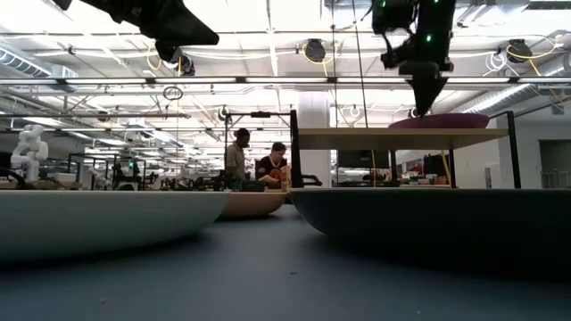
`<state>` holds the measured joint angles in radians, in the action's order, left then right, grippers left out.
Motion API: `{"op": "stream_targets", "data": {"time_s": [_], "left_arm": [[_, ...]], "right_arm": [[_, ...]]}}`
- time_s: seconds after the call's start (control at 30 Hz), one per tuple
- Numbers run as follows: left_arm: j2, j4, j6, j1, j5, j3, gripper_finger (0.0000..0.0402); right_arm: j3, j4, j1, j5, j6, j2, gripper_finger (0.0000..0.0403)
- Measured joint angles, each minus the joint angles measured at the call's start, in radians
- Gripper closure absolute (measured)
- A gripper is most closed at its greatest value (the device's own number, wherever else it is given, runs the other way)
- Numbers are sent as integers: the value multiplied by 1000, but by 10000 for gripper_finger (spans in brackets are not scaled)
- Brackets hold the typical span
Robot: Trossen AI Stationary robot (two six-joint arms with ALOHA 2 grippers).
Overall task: Place and stack plates onto a shelf
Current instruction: Put the right pink plate on the shelf
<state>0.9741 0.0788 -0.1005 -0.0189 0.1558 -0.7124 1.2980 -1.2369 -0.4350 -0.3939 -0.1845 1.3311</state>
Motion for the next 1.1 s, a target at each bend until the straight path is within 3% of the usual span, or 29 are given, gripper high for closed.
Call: {"op": "stream_targets", "data": {"time_s": [0.2, 0.33, 0.53, 0.63, 0.77, 0.97, 1.1], "left_arm": [[0, 3, -2, 0, 0, 0, 398], [-2, 4, -1, 5, 0, 0, 396], [-59, 70, 3, 12, 2, 0, 367], [-101, 131, -18, 11, 2, 0, 357], [-150, 307, -88, -11, 2, 0, 356], [-146, 476, -235, -90, 0, 0, 355], [-93, 504, -292, -165, -1, 0, 355]], "right_arm": [[0, 49, 119, -23, -78, -119, 255], [-29, 116, 260, -23, -174, -189, 255], [-251, 593, 509, -20, -153, -256, 255], [-354, 836, 591, -21, -91, -252, 255], [-441, 1034, 666, -22, -81, -218, 255], [-490, 1159, 745, -23, 7, -143, 255], [-490, 1157, 770, -23, 21, -119, 255]]}}
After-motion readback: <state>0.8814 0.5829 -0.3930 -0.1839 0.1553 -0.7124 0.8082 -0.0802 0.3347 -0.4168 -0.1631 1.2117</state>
